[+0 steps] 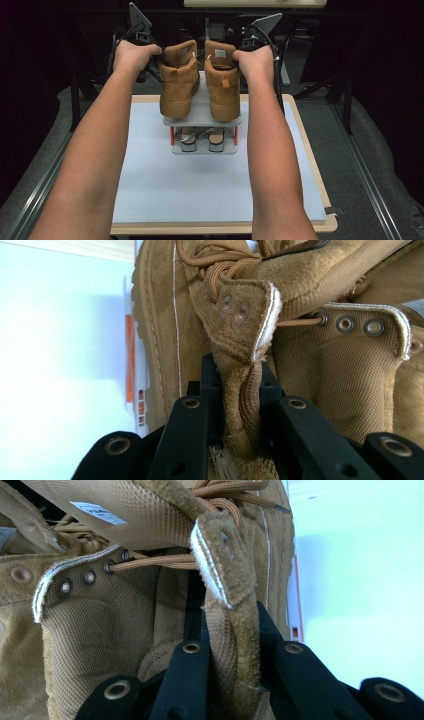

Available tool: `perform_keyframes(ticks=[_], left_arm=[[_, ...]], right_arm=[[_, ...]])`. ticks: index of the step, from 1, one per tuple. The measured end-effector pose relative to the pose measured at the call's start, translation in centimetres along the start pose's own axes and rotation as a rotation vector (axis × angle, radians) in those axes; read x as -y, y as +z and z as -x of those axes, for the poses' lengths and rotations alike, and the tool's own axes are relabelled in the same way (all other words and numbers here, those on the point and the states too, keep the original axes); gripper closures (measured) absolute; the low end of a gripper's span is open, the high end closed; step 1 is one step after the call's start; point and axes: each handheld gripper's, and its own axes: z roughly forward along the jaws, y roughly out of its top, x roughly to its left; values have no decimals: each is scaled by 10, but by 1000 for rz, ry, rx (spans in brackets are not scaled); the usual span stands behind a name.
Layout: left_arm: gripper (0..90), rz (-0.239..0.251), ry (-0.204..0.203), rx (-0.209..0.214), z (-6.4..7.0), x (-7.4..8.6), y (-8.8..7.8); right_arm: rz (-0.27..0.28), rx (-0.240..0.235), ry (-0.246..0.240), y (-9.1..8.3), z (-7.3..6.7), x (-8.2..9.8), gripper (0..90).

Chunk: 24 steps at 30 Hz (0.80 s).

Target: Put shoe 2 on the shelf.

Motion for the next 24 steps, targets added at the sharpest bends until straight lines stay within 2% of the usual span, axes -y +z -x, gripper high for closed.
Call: perform_keyframes(ticks=[2,4,5,6,7,9,12,13,18,24], left_arm=[[810,16,-14,11,1,-2,4],[810,20,-1,27,-3,-4,7],[810,32,-17,21,-2,-4,10],[810,38,-16,40,-4,-3,12],[809,27,-5,41,-6,-3,14],[808,44,-25,47,-8,1,16],[807,30,-11,34,-13,5,18],[806,43,-24,30,-12,7,19],[803,39,-27,36,-10,12,22],[800,8,6,21,-7,13,24]], right_arm=[[11,-5,-5,4,-1,-1,819],[14,-1,-10,7,-1,-2,818],[13,0,-9,9,-1,-3,818],[14,0,-8,11,-1,-3,818],[15,1,-7,12,0,-3,819],[19,-3,4,13,3,-4,818],[23,-9,6,14,6,-2,817],[23,-10,5,15,6,-1,816],[35,-4,-5,16,5,4,814],[25,0,-24,17,4,7,808]])
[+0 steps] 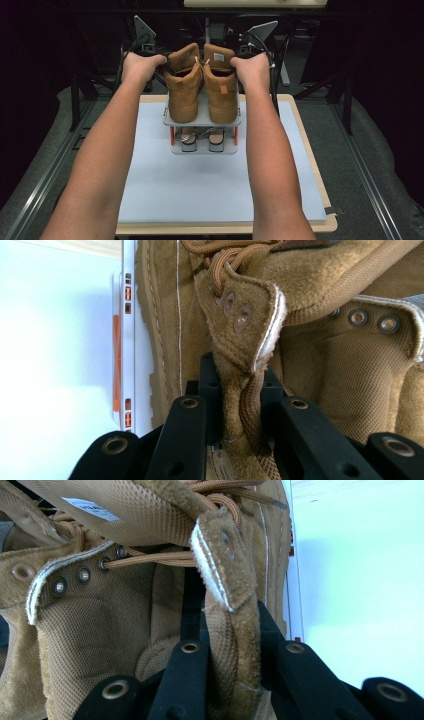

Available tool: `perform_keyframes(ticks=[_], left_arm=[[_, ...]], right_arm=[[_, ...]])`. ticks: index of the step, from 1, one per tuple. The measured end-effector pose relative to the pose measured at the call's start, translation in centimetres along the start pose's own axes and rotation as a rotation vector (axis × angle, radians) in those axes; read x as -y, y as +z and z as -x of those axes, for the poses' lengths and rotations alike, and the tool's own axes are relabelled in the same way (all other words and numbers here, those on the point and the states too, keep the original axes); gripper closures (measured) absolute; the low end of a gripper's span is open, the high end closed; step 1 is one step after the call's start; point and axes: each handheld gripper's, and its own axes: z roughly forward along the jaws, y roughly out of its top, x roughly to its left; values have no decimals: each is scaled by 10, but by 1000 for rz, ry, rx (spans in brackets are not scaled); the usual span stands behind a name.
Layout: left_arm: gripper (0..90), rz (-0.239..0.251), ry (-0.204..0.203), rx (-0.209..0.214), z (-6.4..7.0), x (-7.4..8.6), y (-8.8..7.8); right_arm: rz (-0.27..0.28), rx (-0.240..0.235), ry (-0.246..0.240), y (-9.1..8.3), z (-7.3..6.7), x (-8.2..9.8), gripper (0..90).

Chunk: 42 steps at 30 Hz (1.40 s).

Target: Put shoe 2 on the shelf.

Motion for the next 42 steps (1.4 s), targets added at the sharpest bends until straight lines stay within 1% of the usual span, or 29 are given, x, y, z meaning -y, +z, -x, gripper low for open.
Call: perform_keyframes(ticks=[2,4,6,7,8,9,10,11,13,18,19,20,22,23,25,27,29,31,34,37,42], left_arm=[[799,7,-10,1,1,0,1],[797,-8,5,2,0,1,1],[792,-5,4,-8,1,3,3],[791,-7,7,-15,2,4,4],[788,-12,25,-23,3,4,4],[786,-17,29,-32,4,5,4],[782,-15,22,-36,5,5,5],[780,-14,24,-37,5,6,5],[774,-17,40,-40,4,7,5],[728,-14,41,-37,5,6,6],[723,-17,42,-38,5,6,6],[712,-23,48,-39,5,5,6],[699,-19,43,-43,6,5,7],[685,-21,43,-43,5,5,7],[669,-25,45,-45,5,5,7],[658,-38,54,-45,4,5,6],[649,-40,67,-46,4,5,6],[641,-26,67,-49,5,6,7],[641,-20,66,-51,6,6,7],[618,-21,62,-51,5,6,6],[586,-7,68,-60,5,7,3]], right_arm=[[-11,-8,2,1,1,0,805],[-15,-12,1,1,3,0,800],[-25,-10,-1,2,3,1,790],[-32,-3,-5,2,3,2,784],[-39,1,-12,2,3,2,780],[-34,8,-22,3,2,3,778],[-34,23,-31,3,0,5,776],[-31,26,-36,3,-1,5,775],[-22,49,-51,3,-4,7,772],[-21,66,-63,3,-5,8,747],[-11,74,-64,4,-6,8,742],[-14,87,-76,4,-7,8,735],[-15,95,-81,4,-8,9,726],[-9,91,-75,4,-9,9,715],[-15,86,-74,4,-10,9,695],[-23,89,-76,3,-10,9,690],[-34,93,-80,2,-10,9,665],[-29,96,-83,2,-11,9,648],[-45,102,-92,0,-12,10,648],[-46,107,-102,-1,-15,10,633],[-43,110,-109,-2,-15,10,619]])
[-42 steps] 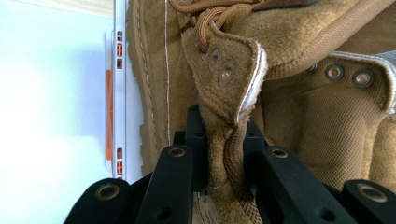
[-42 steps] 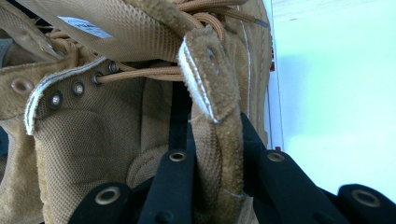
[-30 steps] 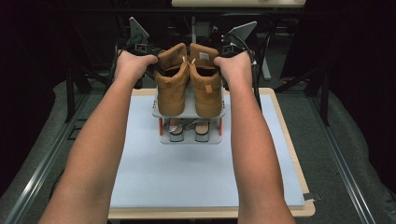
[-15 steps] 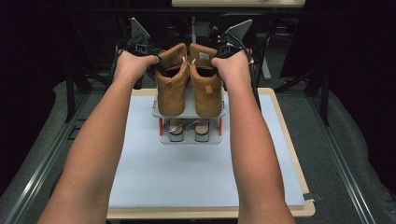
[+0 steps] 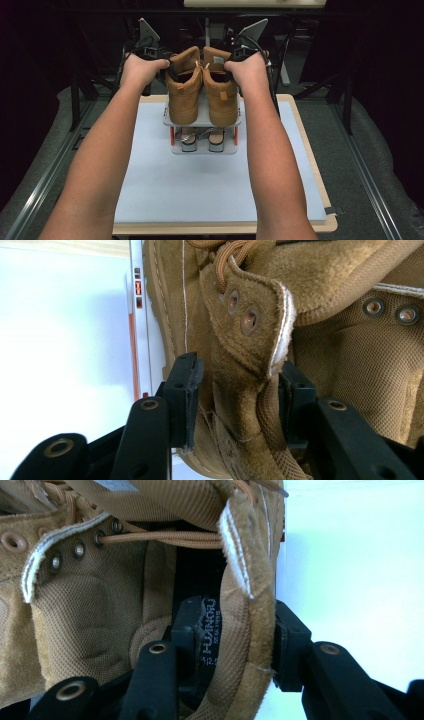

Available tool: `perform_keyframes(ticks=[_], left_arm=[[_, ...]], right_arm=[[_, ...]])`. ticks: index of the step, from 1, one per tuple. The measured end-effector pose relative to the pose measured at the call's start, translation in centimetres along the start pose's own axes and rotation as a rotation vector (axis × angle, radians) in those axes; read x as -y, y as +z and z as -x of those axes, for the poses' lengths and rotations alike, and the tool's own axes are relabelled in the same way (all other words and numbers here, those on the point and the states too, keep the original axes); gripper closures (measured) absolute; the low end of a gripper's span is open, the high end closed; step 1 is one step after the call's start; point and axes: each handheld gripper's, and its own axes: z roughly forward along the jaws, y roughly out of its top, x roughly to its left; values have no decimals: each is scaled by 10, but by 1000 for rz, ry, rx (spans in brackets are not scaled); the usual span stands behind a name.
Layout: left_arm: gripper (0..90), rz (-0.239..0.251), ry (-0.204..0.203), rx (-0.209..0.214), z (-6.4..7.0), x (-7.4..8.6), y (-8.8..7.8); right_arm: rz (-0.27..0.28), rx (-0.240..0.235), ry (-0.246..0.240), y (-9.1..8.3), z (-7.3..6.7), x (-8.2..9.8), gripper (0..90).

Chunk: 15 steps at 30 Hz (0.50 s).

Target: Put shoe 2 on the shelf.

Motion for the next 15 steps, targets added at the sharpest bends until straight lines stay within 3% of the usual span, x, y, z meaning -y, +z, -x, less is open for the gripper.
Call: perform_keyframes(ticks=[15], left_arm=[[553,25,30,-6,7,2,-15]], right_arm=[[26,-5,-5,-4,-2,1,588]])
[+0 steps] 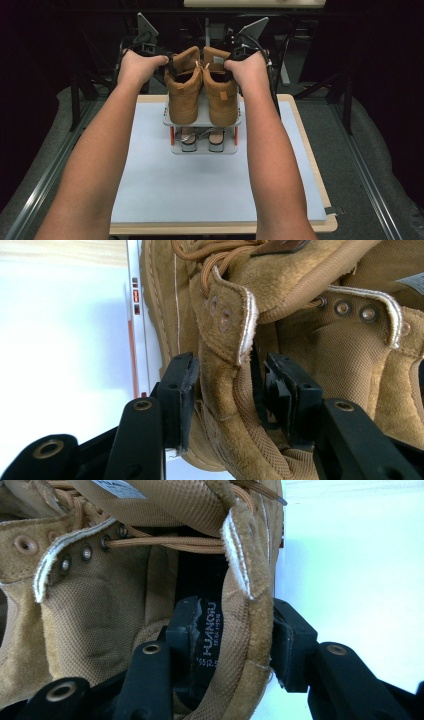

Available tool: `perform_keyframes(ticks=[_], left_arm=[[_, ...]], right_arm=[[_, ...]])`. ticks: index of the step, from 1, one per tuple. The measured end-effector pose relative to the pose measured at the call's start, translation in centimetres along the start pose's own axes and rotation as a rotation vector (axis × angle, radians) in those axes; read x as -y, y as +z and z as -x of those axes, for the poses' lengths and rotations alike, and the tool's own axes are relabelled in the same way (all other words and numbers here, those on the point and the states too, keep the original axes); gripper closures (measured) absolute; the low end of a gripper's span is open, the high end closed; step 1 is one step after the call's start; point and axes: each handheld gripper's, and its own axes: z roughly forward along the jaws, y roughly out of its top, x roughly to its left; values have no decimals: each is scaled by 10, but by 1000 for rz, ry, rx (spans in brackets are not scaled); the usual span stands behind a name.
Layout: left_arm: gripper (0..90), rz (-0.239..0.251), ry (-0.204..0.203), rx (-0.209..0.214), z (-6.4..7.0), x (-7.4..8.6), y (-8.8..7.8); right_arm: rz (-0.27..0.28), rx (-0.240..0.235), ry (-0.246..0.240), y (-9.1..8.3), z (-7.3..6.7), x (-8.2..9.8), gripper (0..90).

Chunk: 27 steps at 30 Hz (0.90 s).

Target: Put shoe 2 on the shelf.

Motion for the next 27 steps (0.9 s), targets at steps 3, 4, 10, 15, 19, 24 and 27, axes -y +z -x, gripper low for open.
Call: perform_keyframes(ticks=[3,4,10,15,19,24,27], left_arm=[[553,1,6,-2,1,0,-3],[554,3,9,0,2,1,-4],[553,19,14,-1,5,1,-14],[554,27,18,-5,7,3,-22],[553,34,24,-3,7,4,-30],[556,41,23,-9,4,5,-39],[555,43,24,-10,2,6,-43]], right_arm=[[3,1,-5,-2,0,0,588],[2,3,-10,-3,-1,0,588],[17,13,-16,-13,-4,0,587],[27,9,-21,-22,-4,1,586],[38,10,-24,-29,-5,1,586],[58,2,-24,-41,-5,2,588],[61,8,-25,-44,-3,3,589]])
